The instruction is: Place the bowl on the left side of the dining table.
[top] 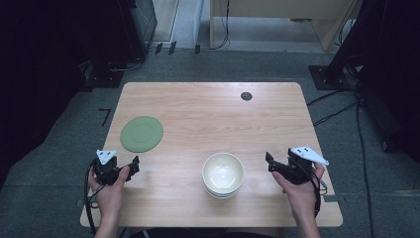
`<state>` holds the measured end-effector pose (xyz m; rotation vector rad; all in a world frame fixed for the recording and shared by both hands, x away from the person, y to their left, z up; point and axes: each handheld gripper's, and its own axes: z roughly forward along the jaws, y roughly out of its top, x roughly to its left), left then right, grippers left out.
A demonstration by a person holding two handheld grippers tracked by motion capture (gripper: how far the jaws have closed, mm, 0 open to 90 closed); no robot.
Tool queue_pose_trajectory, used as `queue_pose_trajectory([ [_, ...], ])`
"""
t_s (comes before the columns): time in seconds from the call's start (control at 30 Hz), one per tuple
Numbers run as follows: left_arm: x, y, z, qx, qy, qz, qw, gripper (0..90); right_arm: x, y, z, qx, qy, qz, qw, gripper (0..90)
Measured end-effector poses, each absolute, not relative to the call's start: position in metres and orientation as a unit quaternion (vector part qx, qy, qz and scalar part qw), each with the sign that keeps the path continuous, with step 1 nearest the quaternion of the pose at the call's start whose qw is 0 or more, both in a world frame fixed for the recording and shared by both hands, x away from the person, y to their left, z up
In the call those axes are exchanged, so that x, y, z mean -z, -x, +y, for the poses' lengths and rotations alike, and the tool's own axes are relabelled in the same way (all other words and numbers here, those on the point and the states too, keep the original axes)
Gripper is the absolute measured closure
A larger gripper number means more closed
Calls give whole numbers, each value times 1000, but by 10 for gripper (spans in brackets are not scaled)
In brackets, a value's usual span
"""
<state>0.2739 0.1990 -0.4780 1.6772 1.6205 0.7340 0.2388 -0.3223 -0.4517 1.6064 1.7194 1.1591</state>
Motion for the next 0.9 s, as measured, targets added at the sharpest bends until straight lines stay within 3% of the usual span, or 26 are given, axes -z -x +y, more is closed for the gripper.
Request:
queue_pose_trajectory([
  [0.37,475,-275,201,-279,-641,625,348,95,454,-239,-311,-441,-579,642,241,180],
  [0.9,468,-272,171,-264,-663,601,359,95,437,-237,-289,-463,-557,654,218,245],
])
